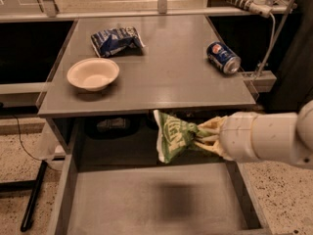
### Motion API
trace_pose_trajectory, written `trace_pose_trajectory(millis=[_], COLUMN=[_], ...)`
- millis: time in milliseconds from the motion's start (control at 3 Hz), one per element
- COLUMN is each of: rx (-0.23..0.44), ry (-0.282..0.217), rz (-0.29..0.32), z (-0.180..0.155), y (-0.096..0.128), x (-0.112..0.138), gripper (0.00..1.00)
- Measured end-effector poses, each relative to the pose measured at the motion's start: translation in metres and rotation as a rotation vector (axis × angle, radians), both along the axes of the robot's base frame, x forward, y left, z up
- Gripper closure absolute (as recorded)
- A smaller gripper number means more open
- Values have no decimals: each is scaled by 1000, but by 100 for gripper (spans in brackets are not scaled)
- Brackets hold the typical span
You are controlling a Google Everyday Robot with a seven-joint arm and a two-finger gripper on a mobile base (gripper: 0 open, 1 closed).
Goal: Pick green jalapeno chip bag from top drawer and place on counter
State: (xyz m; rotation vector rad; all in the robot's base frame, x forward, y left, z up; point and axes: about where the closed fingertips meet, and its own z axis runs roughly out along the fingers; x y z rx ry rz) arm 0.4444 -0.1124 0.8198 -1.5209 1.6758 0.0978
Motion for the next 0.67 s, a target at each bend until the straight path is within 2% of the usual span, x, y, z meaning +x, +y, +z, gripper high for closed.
trace_pose_trajectory(millis=[333, 667], rx=[-26, -26], ry=[-98, -100], rz=[-20, -18], z=[83, 84], y=[-29, -28], x=[13, 13], gripper=[100, 100])
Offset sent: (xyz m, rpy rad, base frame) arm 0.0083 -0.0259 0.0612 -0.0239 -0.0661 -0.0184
